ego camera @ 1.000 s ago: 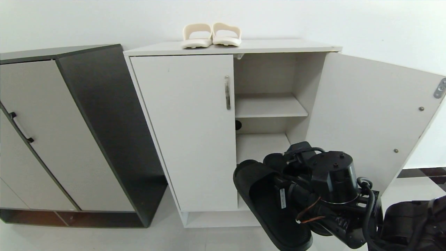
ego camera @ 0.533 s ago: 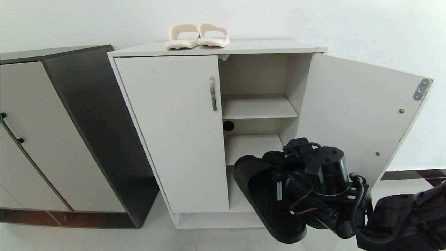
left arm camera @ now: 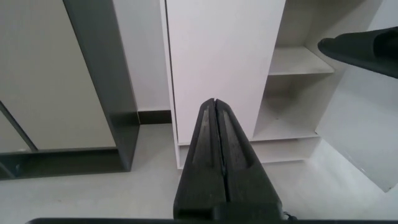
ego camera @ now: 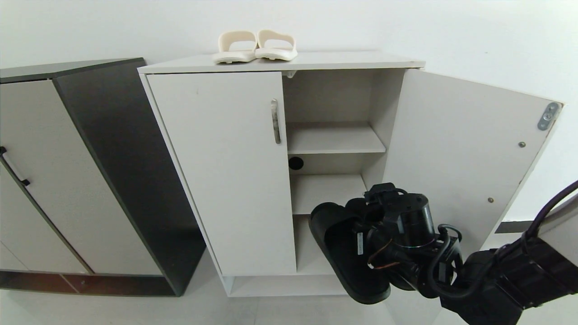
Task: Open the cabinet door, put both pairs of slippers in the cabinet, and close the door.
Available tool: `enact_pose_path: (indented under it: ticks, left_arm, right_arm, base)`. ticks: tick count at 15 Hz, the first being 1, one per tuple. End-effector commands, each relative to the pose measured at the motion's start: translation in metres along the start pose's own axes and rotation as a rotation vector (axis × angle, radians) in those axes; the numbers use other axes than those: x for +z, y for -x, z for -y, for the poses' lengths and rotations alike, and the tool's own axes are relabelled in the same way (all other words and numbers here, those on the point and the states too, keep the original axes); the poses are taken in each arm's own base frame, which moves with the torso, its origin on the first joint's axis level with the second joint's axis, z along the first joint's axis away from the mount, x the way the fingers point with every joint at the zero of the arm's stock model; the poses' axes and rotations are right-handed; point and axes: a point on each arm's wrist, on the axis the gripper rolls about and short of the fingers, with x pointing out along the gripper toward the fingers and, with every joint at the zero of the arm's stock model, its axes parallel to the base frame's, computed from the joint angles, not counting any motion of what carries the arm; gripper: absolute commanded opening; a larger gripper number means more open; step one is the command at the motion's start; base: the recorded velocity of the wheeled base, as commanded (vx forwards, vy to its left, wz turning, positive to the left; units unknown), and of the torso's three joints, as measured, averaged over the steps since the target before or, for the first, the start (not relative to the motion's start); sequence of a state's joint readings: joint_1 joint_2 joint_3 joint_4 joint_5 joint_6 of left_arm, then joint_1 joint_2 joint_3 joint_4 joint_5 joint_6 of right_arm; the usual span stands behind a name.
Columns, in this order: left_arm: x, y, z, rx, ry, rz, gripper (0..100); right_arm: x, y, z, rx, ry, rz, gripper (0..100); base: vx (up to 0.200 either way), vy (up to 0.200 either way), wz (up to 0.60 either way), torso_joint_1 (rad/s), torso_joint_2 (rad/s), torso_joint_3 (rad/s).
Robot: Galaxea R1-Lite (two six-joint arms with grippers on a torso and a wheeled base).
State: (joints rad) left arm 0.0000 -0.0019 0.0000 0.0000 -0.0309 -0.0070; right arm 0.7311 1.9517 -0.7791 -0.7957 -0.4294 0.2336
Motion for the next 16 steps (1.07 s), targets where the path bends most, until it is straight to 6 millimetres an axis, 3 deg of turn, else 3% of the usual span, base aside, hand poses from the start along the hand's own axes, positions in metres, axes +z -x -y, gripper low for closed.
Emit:
enact_pose_path:
  ticks: [1,16]
  left_arm:
    - [0.000,0.000,0.000,0.000,0.001,-0.003,0]
    - [0.000,0.000,0.000,0.002,0.002,-0.002,0]
  right_arm:
    - [-0.003,-0.004,0.003,-0.014,0.002,-0.011,0]
    - [-0.003,-0.015,0.023,-0.077,-0.009,-0.018,0]
  base:
    - [0.000,0.000,0.00,0.000,0.00,0.000]
    - [0.000,0.000,0.00,0.000,0.00,0.000]
